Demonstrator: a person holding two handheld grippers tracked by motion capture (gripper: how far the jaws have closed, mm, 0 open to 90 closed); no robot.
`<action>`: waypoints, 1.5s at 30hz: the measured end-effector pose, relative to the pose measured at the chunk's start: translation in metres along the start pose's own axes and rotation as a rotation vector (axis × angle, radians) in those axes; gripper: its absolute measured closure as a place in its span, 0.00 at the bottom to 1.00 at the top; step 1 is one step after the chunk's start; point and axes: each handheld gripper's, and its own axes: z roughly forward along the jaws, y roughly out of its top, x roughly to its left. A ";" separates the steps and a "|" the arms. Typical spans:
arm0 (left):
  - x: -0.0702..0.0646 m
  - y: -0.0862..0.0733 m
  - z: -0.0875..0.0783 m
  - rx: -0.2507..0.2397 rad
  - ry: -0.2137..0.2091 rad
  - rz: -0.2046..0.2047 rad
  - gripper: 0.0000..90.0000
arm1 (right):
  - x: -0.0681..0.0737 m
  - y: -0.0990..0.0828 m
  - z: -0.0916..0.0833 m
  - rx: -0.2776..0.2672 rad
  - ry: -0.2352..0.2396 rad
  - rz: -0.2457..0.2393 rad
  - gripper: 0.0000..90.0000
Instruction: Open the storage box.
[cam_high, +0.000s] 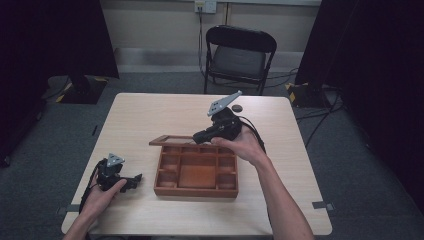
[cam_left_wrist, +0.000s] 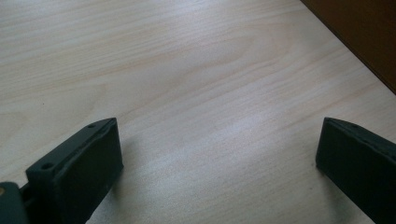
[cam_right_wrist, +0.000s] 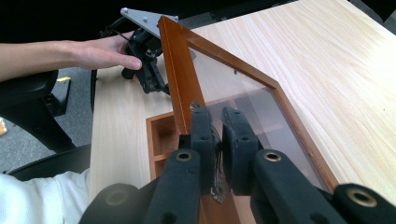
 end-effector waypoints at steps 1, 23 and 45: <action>0.000 0.000 0.000 0.000 0.000 0.000 0.00 | 0.000 0.000 0.000 0.000 0.000 -0.001 0.93; 0.000 0.000 0.000 0.000 0.000 0.000 0.00 | -0.001 0.003 0.000 0.013 0.003 -0.005 0.93; 0.000 0.000 0.000 0.000 0.000 0.000 0.00 | -0.001 0.004 0.000 0.021 -0.003 -0.003 0.93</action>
